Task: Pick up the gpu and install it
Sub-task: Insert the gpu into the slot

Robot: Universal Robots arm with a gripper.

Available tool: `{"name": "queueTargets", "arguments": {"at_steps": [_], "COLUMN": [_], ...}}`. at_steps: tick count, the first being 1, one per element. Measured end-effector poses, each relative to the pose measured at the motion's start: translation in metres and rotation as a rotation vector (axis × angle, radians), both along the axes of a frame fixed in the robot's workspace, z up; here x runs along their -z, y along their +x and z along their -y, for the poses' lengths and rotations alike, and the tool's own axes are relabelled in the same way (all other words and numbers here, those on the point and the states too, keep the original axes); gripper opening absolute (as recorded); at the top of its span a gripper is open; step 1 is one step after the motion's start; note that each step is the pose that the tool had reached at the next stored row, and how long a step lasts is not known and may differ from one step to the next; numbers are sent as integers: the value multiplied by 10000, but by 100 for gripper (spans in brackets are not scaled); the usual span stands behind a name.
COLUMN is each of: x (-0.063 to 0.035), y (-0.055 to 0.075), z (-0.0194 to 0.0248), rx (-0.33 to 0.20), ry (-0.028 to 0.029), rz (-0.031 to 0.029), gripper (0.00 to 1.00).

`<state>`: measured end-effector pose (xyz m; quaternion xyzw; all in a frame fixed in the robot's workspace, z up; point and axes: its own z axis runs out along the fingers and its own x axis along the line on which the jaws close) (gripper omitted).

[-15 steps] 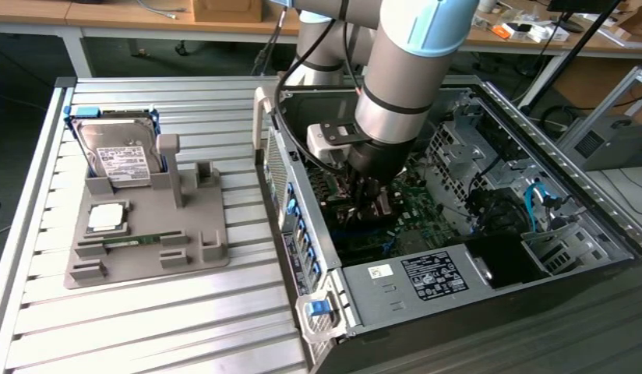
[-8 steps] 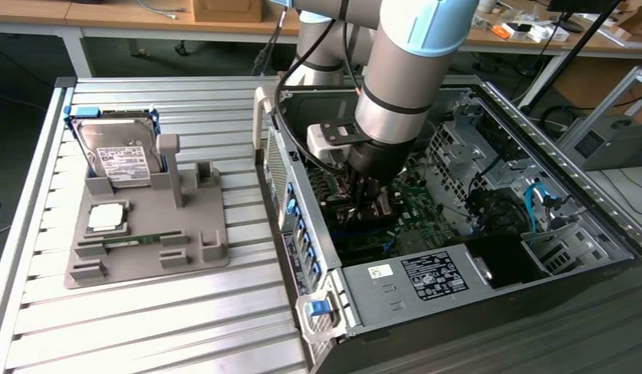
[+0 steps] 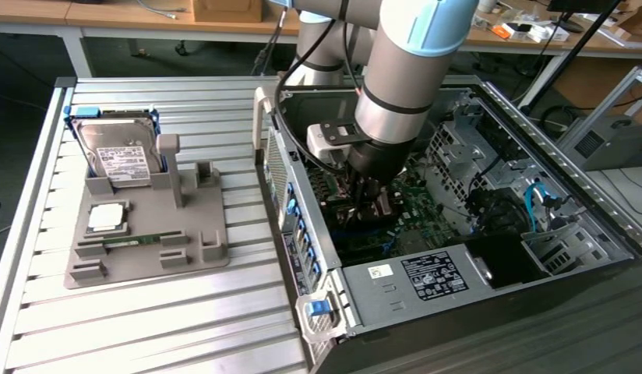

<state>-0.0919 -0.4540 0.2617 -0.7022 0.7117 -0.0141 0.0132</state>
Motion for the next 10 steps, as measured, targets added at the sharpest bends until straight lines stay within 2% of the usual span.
{"name": "queueTargets", "arguments": {"at_steps": [10], "x": [20], "y": [0], "z": [0], "rx": [0], "ry": [1], "rz": [0], "gripper": [27]}}
